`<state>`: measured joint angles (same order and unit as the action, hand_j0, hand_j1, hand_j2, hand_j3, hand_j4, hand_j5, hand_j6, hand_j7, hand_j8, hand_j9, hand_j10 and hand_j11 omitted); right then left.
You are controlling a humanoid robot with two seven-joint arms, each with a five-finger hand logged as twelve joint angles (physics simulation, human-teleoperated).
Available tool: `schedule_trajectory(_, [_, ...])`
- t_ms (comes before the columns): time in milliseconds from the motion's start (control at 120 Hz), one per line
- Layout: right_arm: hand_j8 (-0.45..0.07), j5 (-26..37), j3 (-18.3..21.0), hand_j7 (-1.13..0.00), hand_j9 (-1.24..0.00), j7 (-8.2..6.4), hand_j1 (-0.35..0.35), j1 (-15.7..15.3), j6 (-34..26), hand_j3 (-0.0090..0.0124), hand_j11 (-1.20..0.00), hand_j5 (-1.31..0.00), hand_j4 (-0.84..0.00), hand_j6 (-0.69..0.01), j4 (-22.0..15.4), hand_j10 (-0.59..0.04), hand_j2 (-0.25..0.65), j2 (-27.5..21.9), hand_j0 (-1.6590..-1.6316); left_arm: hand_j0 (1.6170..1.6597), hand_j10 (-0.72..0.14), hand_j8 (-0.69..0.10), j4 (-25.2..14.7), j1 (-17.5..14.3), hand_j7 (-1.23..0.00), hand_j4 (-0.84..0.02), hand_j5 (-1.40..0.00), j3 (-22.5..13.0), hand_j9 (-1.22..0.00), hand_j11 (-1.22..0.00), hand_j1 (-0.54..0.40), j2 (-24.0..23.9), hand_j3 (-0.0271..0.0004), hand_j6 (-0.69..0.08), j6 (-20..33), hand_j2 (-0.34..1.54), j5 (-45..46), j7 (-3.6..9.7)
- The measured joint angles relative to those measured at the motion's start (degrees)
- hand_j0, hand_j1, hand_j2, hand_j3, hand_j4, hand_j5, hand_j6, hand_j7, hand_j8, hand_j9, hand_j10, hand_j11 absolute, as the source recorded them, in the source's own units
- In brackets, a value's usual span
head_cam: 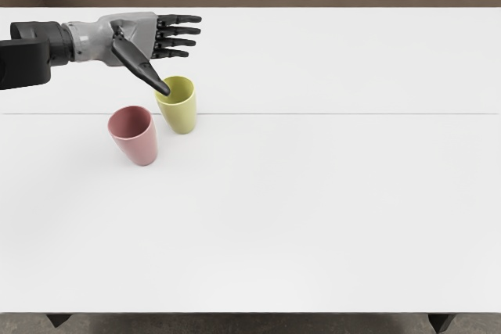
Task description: Pick up cup and place in cup with left hand
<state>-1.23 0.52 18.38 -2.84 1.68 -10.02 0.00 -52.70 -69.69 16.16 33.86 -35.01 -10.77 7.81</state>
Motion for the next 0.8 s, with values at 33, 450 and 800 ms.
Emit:
schedule_trajectory(33, [0.0, 0.0, 0.01, 0.0, 0.0, 0.0, -0.349, -0.01, 0.0, 0.0, 0.0, 0.0, 0.0, 0.0, 0.0, 0.0, 0.0, 0.0, -1.6581, 1.6581, -0.019, -0.019, -0.01, 0.0, -0.02, -0.02, -0.02, 0.0, -0.02, -0.02, 0.327, -0.02, 0.0, -0.02, 0.0, 0.0, -0.02, 0.0])
schedule_trajectory(450, [0.0, -0.03, -0.08, 0.0, 0.0, -0.01, -0.349, -0.06, 0.01, 0.0, 0.0, 0.0, 0.0, 0.0, 0.0, 0.0, 0.0, 0.0, -1.6581, 1.6581, -0.019, -0.019, -0.02, -2.93, -0.02, -0.02, -0.02, -0.01, -0.02, -0.02, 0.327, -0.07, 0.0, -0.02, 0.0, 0.0, -0.85, 8.2])
schedule_trajectory(800, [0.0, -0.02, -0.08, 0.0, 0.0, -0.01, -0.349, -0.06, 0.03, 0.0, 0.0, 0.0, 0.0, 0.0, 0.0, 0.0, 0.0, 0.0, -1.6581, 1.6581, -0.019, -0.02, -0.02, -6.5, -0.02, -0.02, -0.02, 0.02, -0.02, -0.02, 0.327, -0.51, 0.0, -0.02, -0.01, 0.0, -8.66, 10.31])
